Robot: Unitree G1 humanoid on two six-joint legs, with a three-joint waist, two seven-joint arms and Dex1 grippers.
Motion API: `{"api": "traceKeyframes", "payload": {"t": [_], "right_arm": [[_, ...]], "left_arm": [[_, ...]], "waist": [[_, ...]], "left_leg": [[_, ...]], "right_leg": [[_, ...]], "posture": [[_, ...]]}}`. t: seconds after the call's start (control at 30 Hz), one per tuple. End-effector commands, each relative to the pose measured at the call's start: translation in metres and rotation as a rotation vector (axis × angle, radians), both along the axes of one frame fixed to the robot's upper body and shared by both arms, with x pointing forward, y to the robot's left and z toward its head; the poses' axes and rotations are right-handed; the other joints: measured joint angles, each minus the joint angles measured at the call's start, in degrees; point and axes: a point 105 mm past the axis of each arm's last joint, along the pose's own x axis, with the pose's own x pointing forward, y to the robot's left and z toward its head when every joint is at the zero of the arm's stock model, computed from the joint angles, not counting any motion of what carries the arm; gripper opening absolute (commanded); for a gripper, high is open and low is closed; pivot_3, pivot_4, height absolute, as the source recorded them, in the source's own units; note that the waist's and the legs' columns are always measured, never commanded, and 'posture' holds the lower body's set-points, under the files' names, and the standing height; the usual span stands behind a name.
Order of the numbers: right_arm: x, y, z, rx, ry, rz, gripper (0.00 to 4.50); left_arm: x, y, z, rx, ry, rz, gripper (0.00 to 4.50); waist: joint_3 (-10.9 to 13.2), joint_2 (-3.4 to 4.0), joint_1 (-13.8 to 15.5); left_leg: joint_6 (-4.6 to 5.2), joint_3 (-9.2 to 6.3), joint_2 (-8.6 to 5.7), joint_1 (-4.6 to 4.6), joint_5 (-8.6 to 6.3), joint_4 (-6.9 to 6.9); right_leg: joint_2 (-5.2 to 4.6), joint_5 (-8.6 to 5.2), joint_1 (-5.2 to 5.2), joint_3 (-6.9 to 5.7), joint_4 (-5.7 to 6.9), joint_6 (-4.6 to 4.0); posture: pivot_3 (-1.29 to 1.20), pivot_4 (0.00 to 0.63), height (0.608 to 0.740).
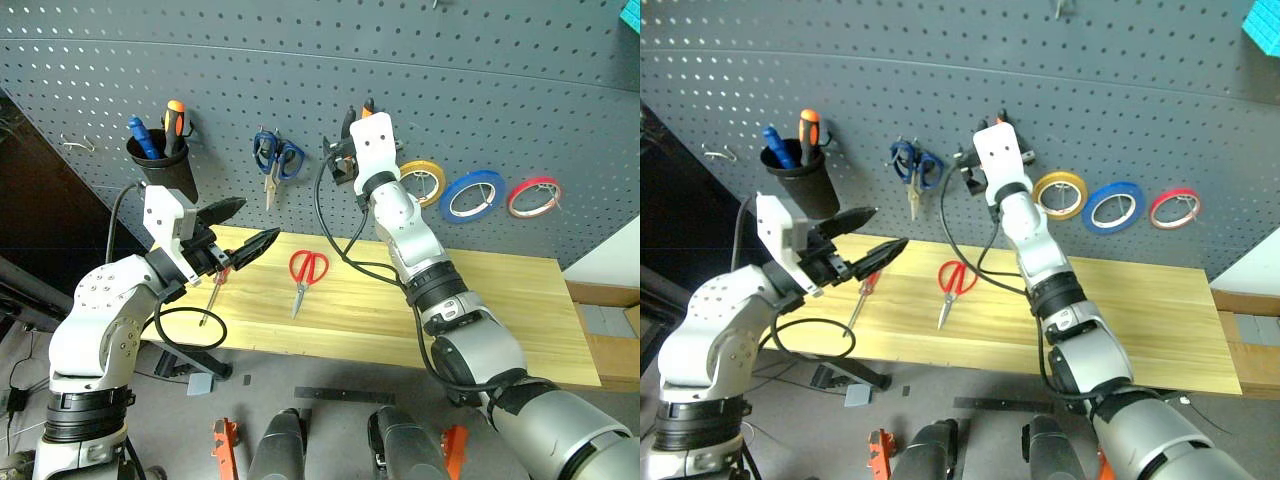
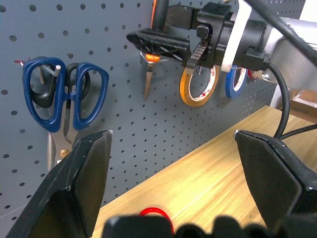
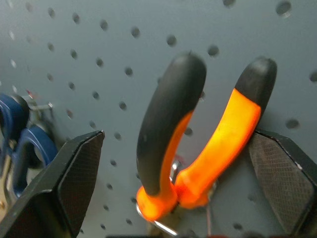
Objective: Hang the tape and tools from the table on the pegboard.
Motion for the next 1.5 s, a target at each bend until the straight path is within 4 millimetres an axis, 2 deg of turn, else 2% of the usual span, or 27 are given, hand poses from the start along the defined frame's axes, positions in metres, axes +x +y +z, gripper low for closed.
{"api": "traceKeyframes", "payload": {"t": [0.03, 0.17, 0.33, 0.43, 0.53, 0.63, 0.73, 0.8, 0.93, 1.1, 1.33, 1.4, 1.5], "right_arm": [[-0.003, -0.003, 0.003, -0.014, -0.004, -0.024, 4.48], [-0.007, 0.000, -0.017, -0.042, 0.074, -0.016, 4.48], [-0.024, 0.007, -0.044, -0.064, 0.193, 0.062, 4.48], [-0.045, 0.009, -0.056, -0.081, 0.245, 0.145, 4.48], [-0.064, 0.011, -0.062, -0.096, 0.287, 0.216, 4.48], [-0.103, 0.013, -0.085, -0.149, 0.418, 0.384, 4.48], [-0.132, 0.013, -0.101, -0.200, 0.536, 0.504, 4.48], [-0.142, 0.011, -0.108, -0.223, 0.591, 0.533, 4.48], [-0.148, 0.005, -0.113, -0.246, 0.632, 0.521, 4.48], [-0.150, 0.003, -0.111, -0.250, 0.645, 0.513, 4.48], [-0.151, -0.003, -0.109, -0.270, 0.648, 0.491, 4.48], [-0.150, -0.006, -0.108, -0.282, 0.642, 0.483, 4.48], [-0.149, -0.008, -0.107, -0.294, 0.635, 0.476, 4.50]], "left_arm": [[0.000, -0.001, 0.006, 0.009, -0.041, 0.008, 4.23], [0.002, 0.001, -0.004, 0.033, -0.018, 0.039, 4.23], [0.005, 0.001, -0.034, 0.089, 0.090, 0.110, 4.23], [0.005, -0.002, -0.067, 0.133, 0.232, 0.177, 4.23], [0.007, 0.001, -0.085, 0.165, 0.295, 0.255, 4.23], [0.016, 0.002, -0.115, 0.125, 0.426, 0.375, 4.23], [0.024, 0.004, -0.141, 0.188, 0.538, 0.468, 4.23], [0.033, 0.001, -0.151, 0.202, 0.588, 0.502, 4.23], [0.052, -0.009, -0.164, 0.257, 0.628, 0.531, 4.23], [0.071, -0.031, -0.175, 0.283, 0.670, 0.499, 4.23], [0.083, -0.051, -0.195, 0.271, 0.743, 0.491, 4.23], [0.086, -0.050, -0.199, 0.254, 0.767, 0.518, 4.23], [0.089, -0.049, -0.200, 0.232, 0.772, 0.540, 3.61]], "waist": [[0.0, 0.02, 0.0], [0.0, 0.04, 0.0], [-0.1, 0.08, -0.1], [-0.1, 0.09, 0.0], [-0.1, 0.10, 0.0], [-0.1, 0.16, 0.2], [0.0, 0.27, -0.1], [0.1, 0.35, -0.2], [0.1, 0.40, -0.4], [0.3, 0.43, -1.2], [1.1, 0.53, -1.9], [1.4, 0.53, -2.0], [1.5, 0.56, -2.5]], "left_leg": [[0.01, -0.01, 0.01, 0.03, 0.01, -0.01], [0.01, 0.00, 0.06, 0.06, 0.02, -0.02], [0.01, 0.00, 0.07, 0.05, 0.01, -0.08], [0.02, -0.01, 0.07, 0.05, 0.01, -0.08], [0.03, -0.05, 0.06, 0.05, 0.01, -0.06], [0.02, -0.12, 0.08, 0.06, 0.01, 0.00], [0.03, -0.21, 0.08, 0.39, 0.00, -0.02], [0.04, -0.21, 0.10, 0.59, 0.00, -0.01], [0.06, -0.20, 0.24, 0.68, 0.02, 0.00], [0.06, -0.16, 0.26, 0.61, 0.01, -0.05], [0.19, -0.16, 0.25, 0.45, -0.09, -0.12], [0.20, -0.17, 0.25, 0.44, -0.09, -0.12], [0.20, -0.16, 0.24, 0.43, -0.10, -0.12]], "right_leg": [[0.02, 0.01, 0.01, 0.00, 0.01, -0.01], [0.07, 0.02, 0.01, 0.02, 0.05, -0.03], [0.09, 0.01, -0.02, 0.04, 0.03, -0.04], [0.09, 0.00, -0.01, 0.04, 0.02, -0.05], [0.09, 0.00, 0.02, 0.02, 0.02, -0.04], [0.13, 0.00, 0.09, -0.02, 0.02, -0.04], [0.14, -0.02, 0.56, -0.12, -0.17, -0.03], [0.17, -0.08, 0.76, -0.12, -0.28, 0.03], [0.30, -0.19, 0.84, -0.10, -0.35, 0.23], [0.32, -0.20, 0.85, -0.07, -0.53, 0.25], [0.30, -0.14, 0.83, -0.09, -0.85, 0.18], [0.29, -0.17, 0.83, -0.10, -0.87, 0.23], [0.29, -0.19, 0.83, -0.10, -0.87, 0.28]], "posture": [[0.05, 0.144, 0.740], [0.04, 0.147, 0.740], [0.03, 0.155, 0.740], [0.03, 0.162, 0.740], [0.02, 0.174, 0.740], [0.01, 0.187, 0.740], [-0.02, 0.207, 0.740], [-0.03, 0.216, 0.740], [-0.05, 0.247, 0.740], [-0.08, 0.273, 0.740], [-0.12, 0.289, 0.740], [-0.12, 0.290, 0.740], [-0.13, 0.288, 0.740]]}}
